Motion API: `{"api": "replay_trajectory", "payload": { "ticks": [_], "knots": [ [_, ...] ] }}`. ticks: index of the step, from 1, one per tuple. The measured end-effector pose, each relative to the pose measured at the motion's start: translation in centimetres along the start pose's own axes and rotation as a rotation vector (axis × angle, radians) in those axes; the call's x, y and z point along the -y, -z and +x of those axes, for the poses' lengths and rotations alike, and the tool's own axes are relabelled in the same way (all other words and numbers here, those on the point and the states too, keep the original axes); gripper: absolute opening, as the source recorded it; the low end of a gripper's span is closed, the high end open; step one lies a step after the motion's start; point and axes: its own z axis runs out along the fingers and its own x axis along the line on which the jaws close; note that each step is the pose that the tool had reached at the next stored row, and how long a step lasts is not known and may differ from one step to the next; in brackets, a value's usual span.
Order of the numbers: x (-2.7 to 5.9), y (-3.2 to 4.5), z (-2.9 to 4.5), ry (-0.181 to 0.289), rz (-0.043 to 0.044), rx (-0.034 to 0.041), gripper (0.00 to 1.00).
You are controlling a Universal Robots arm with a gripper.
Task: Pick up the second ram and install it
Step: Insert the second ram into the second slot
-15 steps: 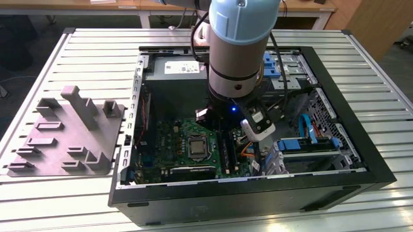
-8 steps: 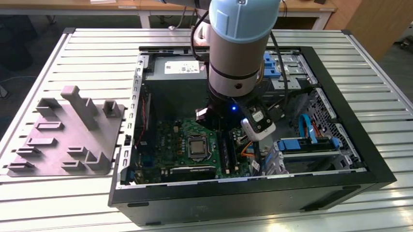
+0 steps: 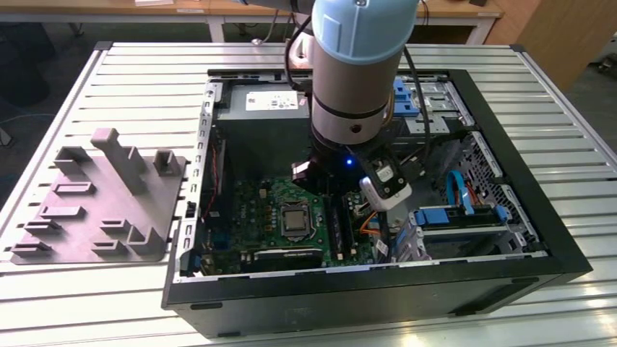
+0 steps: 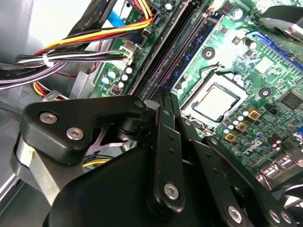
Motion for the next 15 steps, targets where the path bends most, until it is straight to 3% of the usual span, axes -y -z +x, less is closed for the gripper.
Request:
{"api": "replay_trajectory", "payload": {
  "ticks": [10, 15],
  "knots": [
    [0.01, -0.08, 0.01, -0.002, -0.0001, 0.0002, 0.11],
    [0.01, -0.16, 0.01, -0.026, 0.0010, 0.0016, 0.11]
  ]
}}
